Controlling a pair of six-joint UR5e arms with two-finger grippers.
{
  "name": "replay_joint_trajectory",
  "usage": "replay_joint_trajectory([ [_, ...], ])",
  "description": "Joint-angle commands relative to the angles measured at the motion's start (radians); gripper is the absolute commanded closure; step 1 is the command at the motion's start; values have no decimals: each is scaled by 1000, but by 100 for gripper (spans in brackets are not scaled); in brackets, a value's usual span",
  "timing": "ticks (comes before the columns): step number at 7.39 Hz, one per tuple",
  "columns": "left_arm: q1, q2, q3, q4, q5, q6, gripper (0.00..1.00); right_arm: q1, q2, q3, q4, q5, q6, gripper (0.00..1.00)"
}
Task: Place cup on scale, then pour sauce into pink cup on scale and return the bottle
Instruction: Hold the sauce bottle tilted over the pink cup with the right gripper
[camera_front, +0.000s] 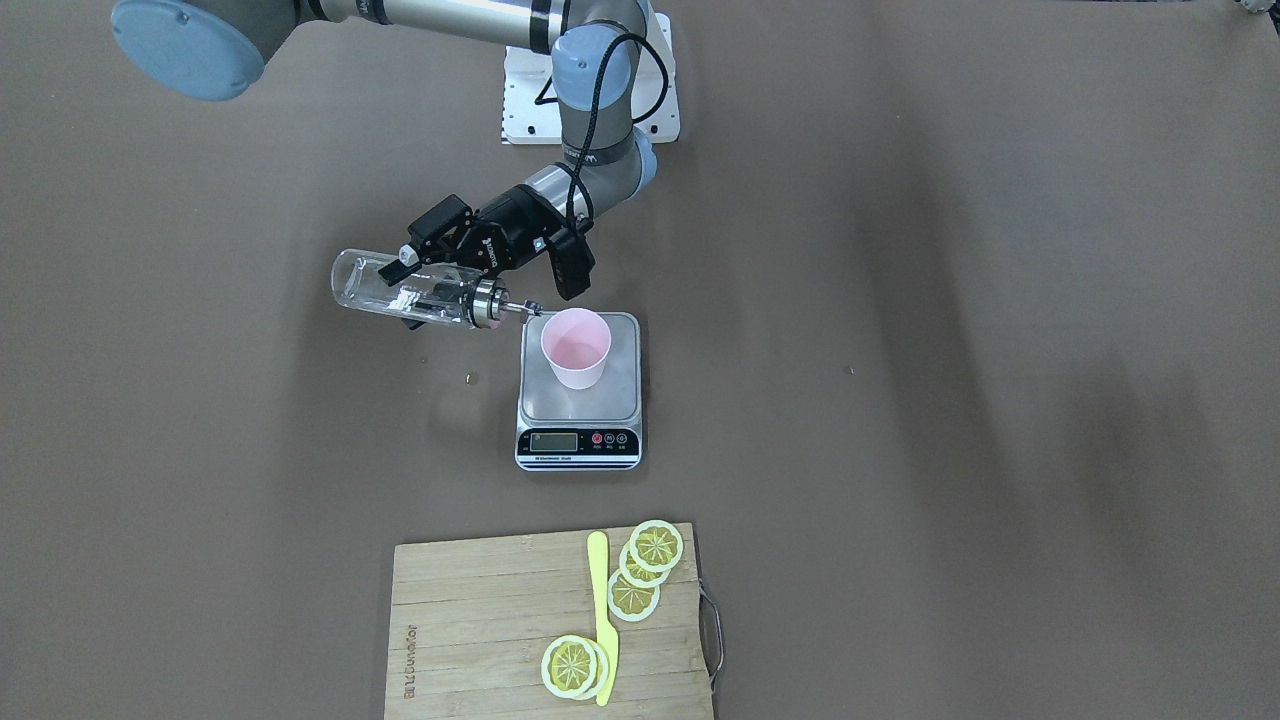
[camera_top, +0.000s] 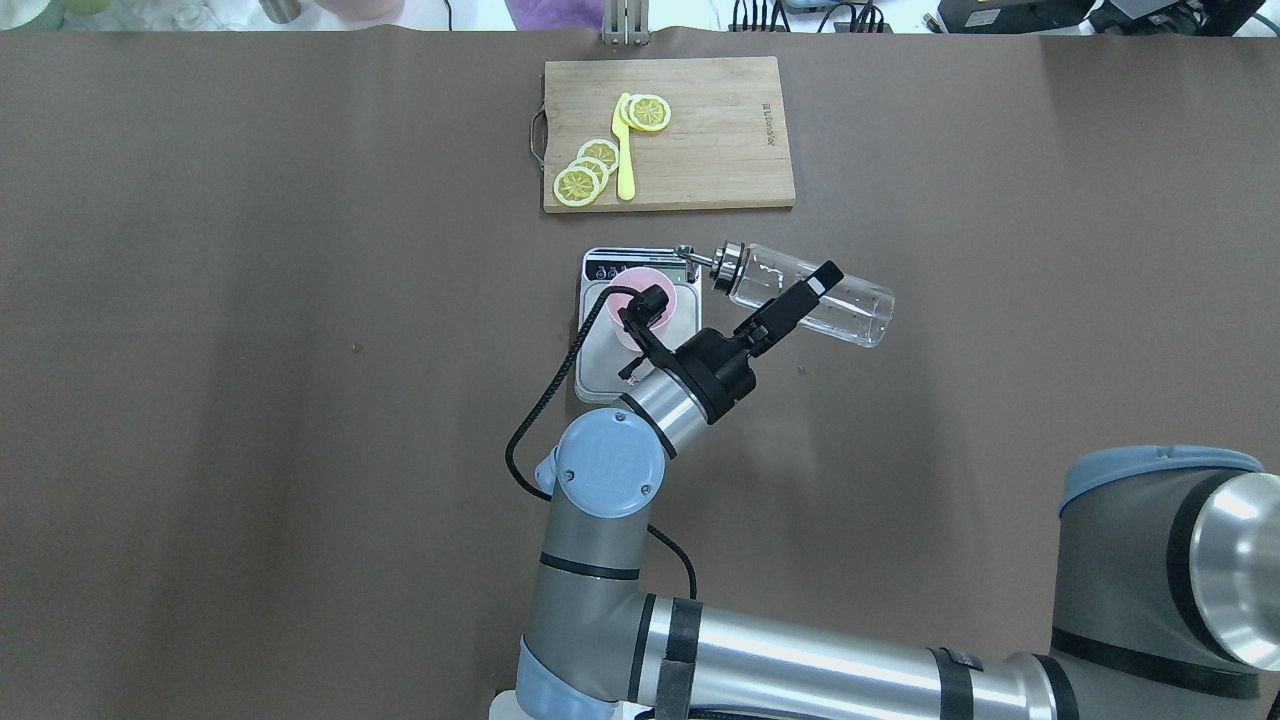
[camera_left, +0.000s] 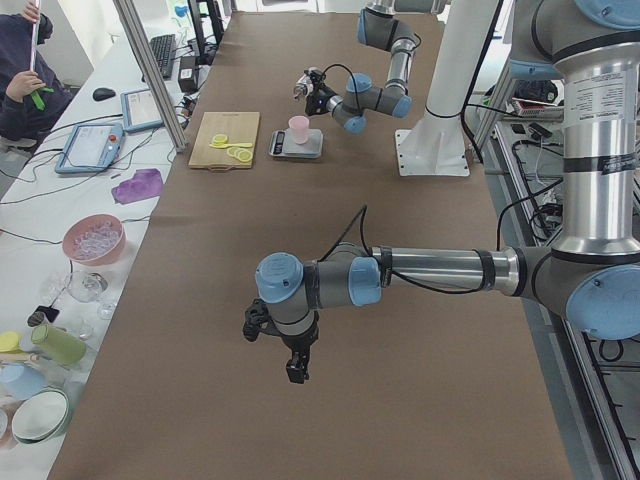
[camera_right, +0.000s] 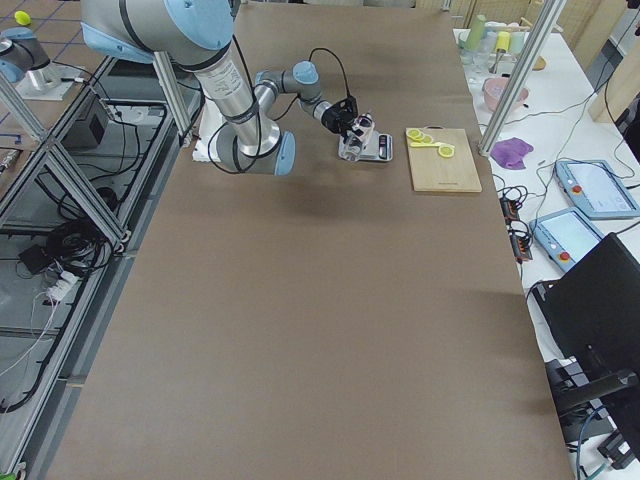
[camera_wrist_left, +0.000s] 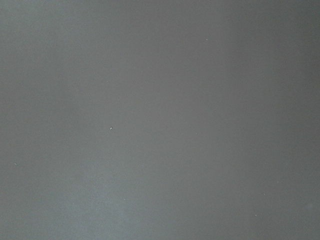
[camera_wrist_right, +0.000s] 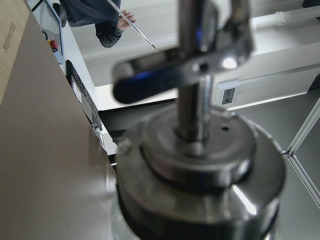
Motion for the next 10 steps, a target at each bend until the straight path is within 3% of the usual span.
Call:
replay_joint_trajectory([
  [1, -2, 0, 0, 0, 1, 1, 1, -3, 1, -5, -32, 20, 5, 100],
  [9, -2, 0, 8, 0, 0, 3, 1, -24, 52, -129, -56, 63, 39, 100],
  [10, -2, 0, 8, 0, 0, 3, 1, -26, 52, -135, -99, 66, 39, 100],
])
